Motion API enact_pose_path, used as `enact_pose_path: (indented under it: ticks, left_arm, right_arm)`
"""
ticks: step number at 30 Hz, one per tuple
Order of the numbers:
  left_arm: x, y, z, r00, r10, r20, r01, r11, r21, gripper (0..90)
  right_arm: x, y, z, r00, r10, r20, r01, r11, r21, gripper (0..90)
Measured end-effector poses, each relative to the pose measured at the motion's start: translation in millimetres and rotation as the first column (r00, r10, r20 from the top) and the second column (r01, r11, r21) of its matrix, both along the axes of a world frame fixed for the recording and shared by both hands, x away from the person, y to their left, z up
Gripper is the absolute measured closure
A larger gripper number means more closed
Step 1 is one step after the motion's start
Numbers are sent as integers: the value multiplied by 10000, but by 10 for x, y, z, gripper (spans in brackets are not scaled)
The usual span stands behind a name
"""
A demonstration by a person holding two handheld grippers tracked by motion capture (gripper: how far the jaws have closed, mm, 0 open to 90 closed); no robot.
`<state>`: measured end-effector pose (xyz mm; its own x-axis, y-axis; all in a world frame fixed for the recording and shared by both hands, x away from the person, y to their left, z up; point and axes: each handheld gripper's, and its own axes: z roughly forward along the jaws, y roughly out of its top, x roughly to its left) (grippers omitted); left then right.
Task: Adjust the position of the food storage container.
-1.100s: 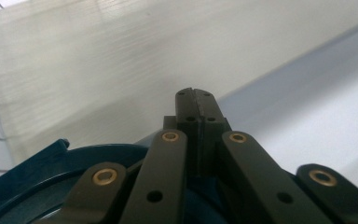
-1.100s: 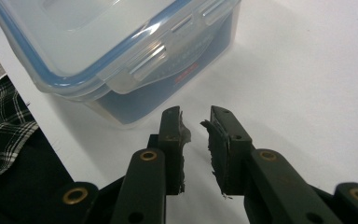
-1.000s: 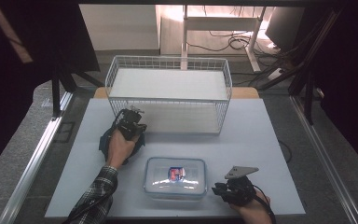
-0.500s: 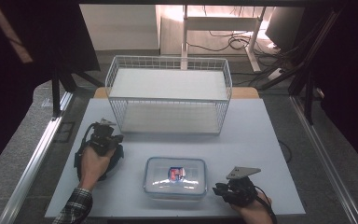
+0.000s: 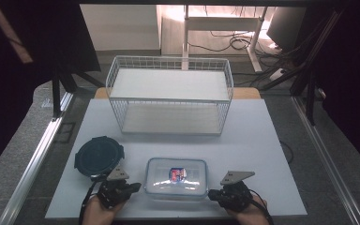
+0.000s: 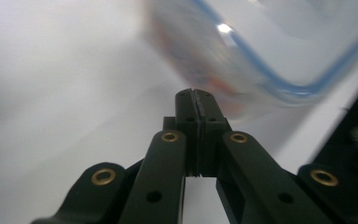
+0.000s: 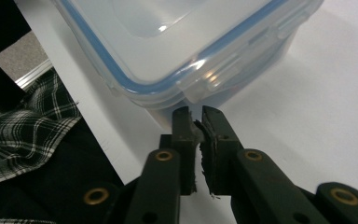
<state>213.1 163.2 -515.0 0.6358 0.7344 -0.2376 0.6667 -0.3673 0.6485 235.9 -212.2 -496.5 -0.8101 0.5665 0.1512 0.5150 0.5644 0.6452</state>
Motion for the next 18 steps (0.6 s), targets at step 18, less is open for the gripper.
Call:
enact_pose_path:
  ticks: [18]
  left_arm:
    - [73, 94, 2, 9991, 384, 196, -387, 9991, 162, 616]
  right_arm:
    - [112, 15, -5, 9977, -246, 633, 256, 9996, -151, 738]
